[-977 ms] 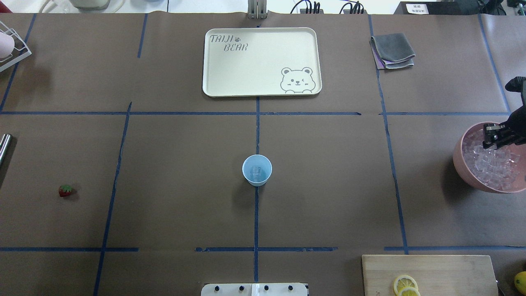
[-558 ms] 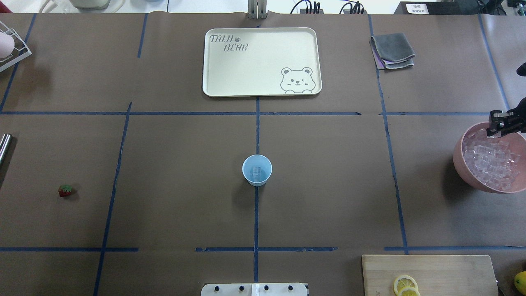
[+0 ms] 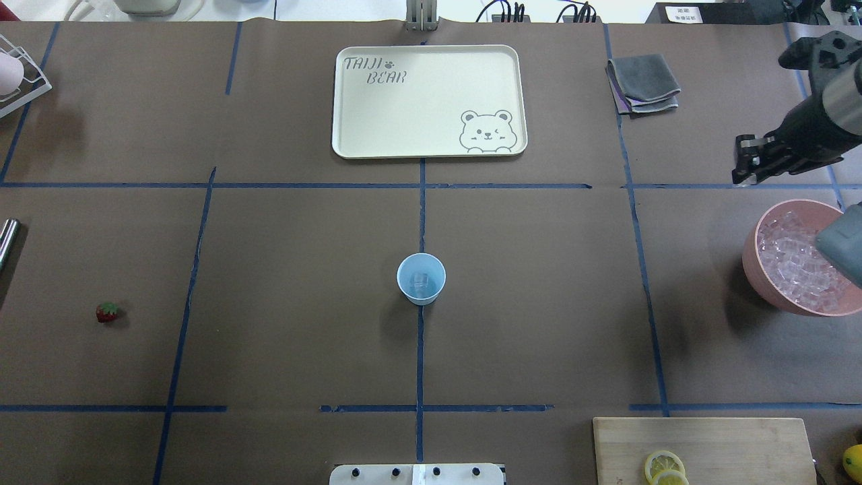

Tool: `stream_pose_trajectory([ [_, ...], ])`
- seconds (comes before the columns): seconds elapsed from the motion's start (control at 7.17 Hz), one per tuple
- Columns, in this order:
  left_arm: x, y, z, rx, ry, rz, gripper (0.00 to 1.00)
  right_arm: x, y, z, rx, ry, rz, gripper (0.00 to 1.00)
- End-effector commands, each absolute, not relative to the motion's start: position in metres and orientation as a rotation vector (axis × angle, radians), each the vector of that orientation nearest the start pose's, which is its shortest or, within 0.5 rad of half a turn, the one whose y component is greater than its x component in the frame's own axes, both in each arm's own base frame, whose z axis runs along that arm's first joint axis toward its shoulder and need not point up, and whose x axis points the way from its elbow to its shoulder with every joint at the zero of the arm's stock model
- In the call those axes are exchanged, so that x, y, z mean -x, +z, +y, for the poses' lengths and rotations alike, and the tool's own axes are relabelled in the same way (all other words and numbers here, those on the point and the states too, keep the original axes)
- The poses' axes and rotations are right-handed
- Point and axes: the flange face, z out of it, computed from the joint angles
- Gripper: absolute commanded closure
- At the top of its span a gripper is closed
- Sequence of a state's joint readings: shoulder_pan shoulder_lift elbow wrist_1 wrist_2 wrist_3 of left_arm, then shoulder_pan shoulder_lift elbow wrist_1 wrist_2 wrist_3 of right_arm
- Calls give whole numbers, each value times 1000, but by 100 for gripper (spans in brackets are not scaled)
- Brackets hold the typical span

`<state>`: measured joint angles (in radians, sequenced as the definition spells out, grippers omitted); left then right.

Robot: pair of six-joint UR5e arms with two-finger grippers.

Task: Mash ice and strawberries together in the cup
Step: 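Carry the ice cube with the right gripper over the light-blue cup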

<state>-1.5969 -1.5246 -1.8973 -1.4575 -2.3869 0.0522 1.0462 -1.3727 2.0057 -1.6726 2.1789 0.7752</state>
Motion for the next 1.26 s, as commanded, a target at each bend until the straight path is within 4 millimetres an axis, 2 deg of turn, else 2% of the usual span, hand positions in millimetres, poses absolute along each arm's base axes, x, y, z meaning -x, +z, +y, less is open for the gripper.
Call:
stream_pose_trajectory([
  [0.0,72,533,-464,-182,91,808,0,295,287,-475,-20,69,-835,100],
  [0.14,72,533,-465,-180,91,810,0,343,253,-455,-23,93,-841,100],
  [0.28,72,534,-465,-180,90,807,0,394,213,-426,-32,85,-848,100],
  [0.42,72,535,-465,-179,90,807,0,438,180,-400,-54,84,-814,100],
  [0.56,72,537,-465,-174,88,805,0,465,165,-384,-76,86,-800,100],
  [0.7,72,537,-466,-175,90,806,0,498,144,-382,-55,96,-802,100],
  [0.84,72,539,-465,-171,88,806,0,534,127,-389,-68,96,-776,100],
  [0.98,72,539,-466,-171,88,806,0,549,126,-390,-61,109,-761,100],
  [1.12,72,539,-466,-172,88,804,0,553,126,-388,-59,108,-757,100],
])
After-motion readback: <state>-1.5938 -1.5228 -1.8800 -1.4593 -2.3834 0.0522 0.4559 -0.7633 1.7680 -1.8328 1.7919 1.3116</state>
